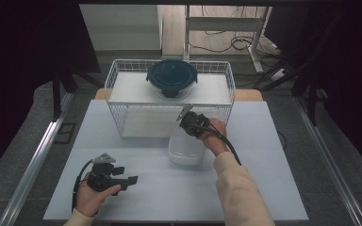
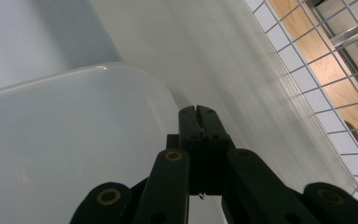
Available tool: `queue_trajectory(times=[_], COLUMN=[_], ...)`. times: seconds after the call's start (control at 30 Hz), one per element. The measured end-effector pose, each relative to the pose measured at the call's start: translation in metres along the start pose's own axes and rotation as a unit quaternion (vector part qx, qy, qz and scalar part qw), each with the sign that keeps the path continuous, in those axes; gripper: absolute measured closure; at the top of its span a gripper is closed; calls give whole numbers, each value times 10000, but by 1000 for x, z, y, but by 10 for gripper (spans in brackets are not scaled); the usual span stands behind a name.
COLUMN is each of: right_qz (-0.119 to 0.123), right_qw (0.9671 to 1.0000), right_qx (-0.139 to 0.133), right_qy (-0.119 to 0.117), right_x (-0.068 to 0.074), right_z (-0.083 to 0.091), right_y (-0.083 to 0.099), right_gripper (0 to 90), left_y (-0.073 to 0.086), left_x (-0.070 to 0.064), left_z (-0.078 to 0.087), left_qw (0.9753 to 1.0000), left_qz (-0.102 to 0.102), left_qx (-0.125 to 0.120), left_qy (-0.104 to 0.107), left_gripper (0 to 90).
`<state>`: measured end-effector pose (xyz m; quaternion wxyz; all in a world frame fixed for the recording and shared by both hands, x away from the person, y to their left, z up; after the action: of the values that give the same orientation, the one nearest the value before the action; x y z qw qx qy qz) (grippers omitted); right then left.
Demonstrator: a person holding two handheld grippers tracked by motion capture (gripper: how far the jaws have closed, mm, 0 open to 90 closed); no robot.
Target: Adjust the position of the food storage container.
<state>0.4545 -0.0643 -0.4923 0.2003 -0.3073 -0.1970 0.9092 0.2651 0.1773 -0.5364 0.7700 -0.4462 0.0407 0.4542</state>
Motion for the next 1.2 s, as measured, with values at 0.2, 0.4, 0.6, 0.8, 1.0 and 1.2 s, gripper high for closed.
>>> queue_trajectory(times=[0.2, 0.4, 0.6, 0.8, 1.0, 1.2], right_qz=[26, 95, 172, 428, 391, 546], right_qw=[10000, 9999, 9997, 9988, 9989, 9983], right_qx=[-21, -29, -15, 37, 59, 159], right_qy=[8, 96, 162, 228, 240, 97], right_x=[0, 0, 0, 4, 3, 11], right_z=[-1, -4, -7, -6, -11, -13], right_y=[-1, -2, -3, -5, -4, -3], right_gripper=[894, 894, 895, 895, 896, 896], left_y=[0, 1, 1, 1, 0, 0], left_x=[0, 0, 0, 0, 0, 0], left_z=[-1, -2, -2, -2, -2, -1], left_qw=[10000, 10000, 10000, 9999, 9999, 9999], left_qz=[9, 10, 21, 37, 26, 36], left_qx=[13, 27, 29, 16, 14, 9], left_qy=[28, 46, 71, 100, 116, 122], left_gripper=[260, 260, 260, 260, 260, 260])
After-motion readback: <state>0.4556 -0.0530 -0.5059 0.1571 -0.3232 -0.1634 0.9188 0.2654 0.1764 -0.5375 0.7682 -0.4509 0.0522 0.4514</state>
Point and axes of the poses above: each handheld gripper's, and its own axes: z roughly backward along the jaws, y roughly out of its underside, x roughly to its left, the point moved 5 cm from there along -z, roughly forward along the jaws, and after that the axes turned 11 degrees about y, right-handed, at the moved point
